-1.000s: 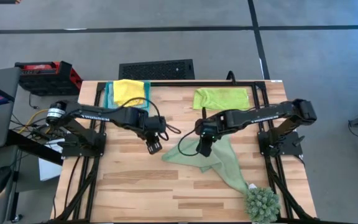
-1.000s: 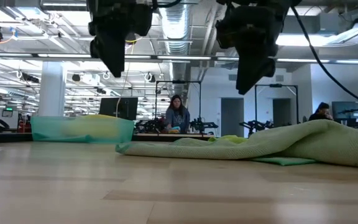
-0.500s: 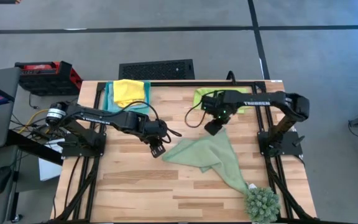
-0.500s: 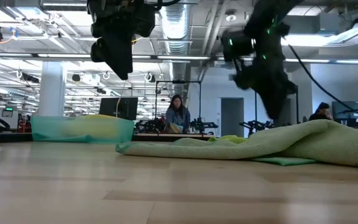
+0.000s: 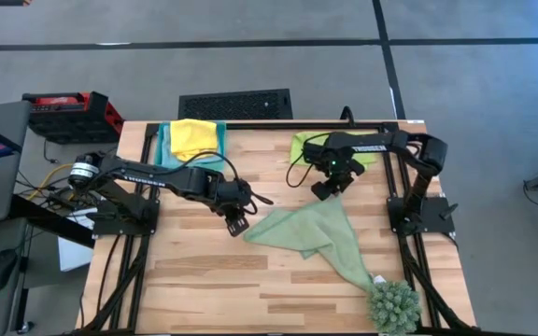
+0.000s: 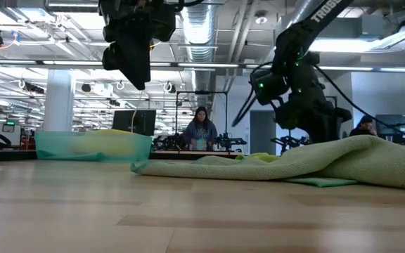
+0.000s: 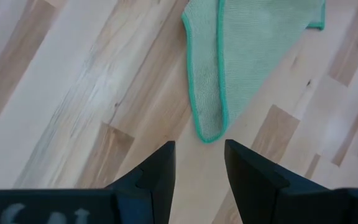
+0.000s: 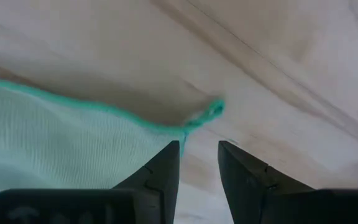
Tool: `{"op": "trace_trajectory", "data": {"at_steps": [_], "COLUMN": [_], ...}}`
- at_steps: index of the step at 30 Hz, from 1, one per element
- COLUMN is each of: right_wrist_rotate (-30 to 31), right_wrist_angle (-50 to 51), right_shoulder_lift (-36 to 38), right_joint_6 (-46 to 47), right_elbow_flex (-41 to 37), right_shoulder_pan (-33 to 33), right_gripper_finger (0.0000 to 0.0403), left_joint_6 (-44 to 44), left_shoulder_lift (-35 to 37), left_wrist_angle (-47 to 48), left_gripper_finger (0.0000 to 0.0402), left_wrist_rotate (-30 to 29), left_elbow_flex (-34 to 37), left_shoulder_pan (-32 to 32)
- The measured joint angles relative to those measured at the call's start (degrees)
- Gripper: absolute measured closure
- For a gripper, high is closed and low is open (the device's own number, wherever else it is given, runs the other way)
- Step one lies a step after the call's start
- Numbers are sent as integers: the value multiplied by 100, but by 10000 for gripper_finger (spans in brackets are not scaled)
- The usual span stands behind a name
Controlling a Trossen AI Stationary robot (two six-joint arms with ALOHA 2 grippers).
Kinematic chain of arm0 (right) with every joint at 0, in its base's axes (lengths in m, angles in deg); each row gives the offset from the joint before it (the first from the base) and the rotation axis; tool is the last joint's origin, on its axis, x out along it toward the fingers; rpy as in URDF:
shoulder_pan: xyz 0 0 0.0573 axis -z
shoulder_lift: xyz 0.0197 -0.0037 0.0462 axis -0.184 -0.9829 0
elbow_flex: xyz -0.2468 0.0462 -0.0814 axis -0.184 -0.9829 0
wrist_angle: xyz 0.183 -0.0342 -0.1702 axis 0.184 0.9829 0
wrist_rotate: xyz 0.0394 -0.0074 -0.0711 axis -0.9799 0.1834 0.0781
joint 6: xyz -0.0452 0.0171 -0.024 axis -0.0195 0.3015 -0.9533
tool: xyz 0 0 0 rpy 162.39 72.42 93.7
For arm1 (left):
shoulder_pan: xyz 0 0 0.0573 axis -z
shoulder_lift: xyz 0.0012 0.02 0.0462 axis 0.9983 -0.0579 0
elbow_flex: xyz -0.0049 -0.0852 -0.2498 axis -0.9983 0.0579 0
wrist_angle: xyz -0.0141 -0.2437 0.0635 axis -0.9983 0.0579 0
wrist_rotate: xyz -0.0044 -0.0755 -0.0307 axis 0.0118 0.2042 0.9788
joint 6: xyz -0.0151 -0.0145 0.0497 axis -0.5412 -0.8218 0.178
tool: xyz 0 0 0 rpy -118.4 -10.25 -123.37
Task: Fold microfiber towels
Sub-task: Fold the green microfiber towel
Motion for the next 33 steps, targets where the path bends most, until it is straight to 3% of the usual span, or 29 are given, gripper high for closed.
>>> {"op": "trace_trajectory", "data": {"at_steps": [16,33], "right_wrist_rotate": [-350,-488], "right_wrist_angle": [-564,-467], "right_shoulder_lift": [-86,-88], "right_joint_6": [245,511], "right_elbow_flex": [-332,-332], "right_shoulder_pan": [312,324], "right_gripper_finger": [269,269], "left_joint_6": [74,71], "left_shoulder_lift": [0,0], "left_wrist_angle": [-1,-1], "left_gripper_finger": [271,271], "left_wrist_rotate": [-4,-4], "left_elbow_flex": [0,-2], "left_shoulder_pan": [0,0]}}
